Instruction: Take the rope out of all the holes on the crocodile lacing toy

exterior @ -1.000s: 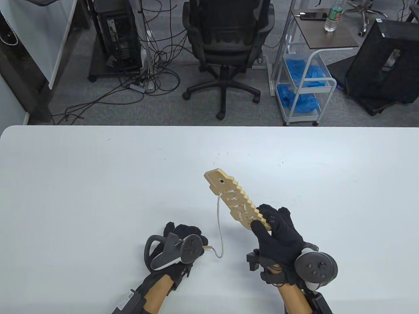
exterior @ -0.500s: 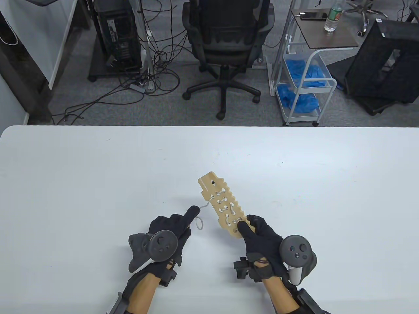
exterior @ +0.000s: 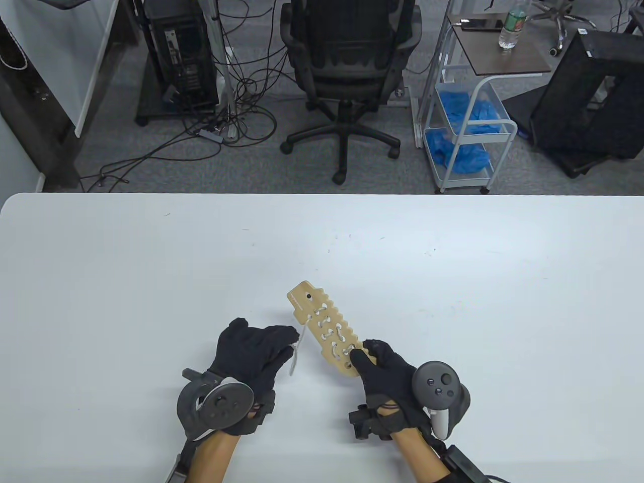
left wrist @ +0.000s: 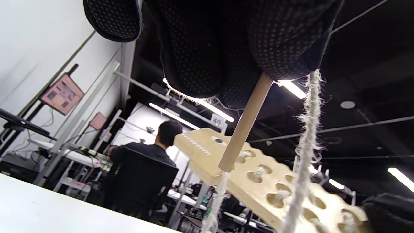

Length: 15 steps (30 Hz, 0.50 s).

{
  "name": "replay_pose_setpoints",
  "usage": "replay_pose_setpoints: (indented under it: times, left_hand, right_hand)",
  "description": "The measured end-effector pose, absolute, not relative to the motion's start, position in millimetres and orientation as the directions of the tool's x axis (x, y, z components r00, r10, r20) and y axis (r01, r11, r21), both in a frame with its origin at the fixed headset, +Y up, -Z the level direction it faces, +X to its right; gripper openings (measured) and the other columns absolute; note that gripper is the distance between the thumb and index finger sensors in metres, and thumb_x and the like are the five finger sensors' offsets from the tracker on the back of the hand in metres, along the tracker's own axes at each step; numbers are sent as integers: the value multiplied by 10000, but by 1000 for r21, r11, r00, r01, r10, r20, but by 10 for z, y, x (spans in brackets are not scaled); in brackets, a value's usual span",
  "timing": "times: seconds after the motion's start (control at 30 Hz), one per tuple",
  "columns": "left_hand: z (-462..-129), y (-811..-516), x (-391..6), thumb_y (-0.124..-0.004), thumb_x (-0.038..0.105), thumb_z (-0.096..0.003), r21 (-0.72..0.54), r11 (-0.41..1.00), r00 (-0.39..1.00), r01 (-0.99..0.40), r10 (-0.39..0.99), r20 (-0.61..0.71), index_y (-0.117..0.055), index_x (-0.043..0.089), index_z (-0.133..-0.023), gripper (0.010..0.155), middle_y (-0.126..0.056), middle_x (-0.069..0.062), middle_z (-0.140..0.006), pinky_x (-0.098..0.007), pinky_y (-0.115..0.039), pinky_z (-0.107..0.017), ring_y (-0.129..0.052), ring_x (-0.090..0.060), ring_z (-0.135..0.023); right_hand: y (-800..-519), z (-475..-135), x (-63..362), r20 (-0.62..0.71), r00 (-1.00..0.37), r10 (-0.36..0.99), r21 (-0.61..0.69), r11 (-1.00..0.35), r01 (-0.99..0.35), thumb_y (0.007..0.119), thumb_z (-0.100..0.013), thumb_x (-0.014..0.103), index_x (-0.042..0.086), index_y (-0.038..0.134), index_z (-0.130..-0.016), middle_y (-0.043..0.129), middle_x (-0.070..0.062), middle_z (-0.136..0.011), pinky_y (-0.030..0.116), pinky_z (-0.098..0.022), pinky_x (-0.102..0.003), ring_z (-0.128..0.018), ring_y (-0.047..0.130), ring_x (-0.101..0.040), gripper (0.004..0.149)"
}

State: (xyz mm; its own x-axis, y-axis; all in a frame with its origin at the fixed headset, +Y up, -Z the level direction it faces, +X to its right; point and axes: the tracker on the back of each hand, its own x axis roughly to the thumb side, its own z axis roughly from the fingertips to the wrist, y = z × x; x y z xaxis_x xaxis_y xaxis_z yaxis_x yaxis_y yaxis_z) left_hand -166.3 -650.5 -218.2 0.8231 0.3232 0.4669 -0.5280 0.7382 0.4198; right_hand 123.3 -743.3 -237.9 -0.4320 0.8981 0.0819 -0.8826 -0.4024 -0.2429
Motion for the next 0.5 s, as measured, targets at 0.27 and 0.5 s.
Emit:
replay_pose_setpoints:
  times: [0.27, 0.5]
  left_hand:
    - [-2171, -6527, -1654, -880, 420, -434, 449, 729, 834, -516, 309, 457, -857, 466, -854, 423, -995, 115, -772, -582, -671, -731, -965, -96, -654]
    - [-2206, -6566, -1697, -882, 409, -438, 471, 738, 859, -483, 296, 418, -868, 455, -852, 417, -1001, 112, -798, -593, -674, -721, -973, -107, -676]
  right_hand:
    - [-7437, -2382, 1202, 95, -434, 896, -215, -407, -888, 845, -373, 440, 141, 859, -689, 1038, -99, -588, 609, -563, -727, -625, 999, -337, 435]
    - [-7430, -2380, 1185, 109, -438, 892, -197, -413, -889, 843, -374, 443, 138, 864, -684, 1041, -101, -580, 610, -562, -728, -618, 1002, -339, 435]
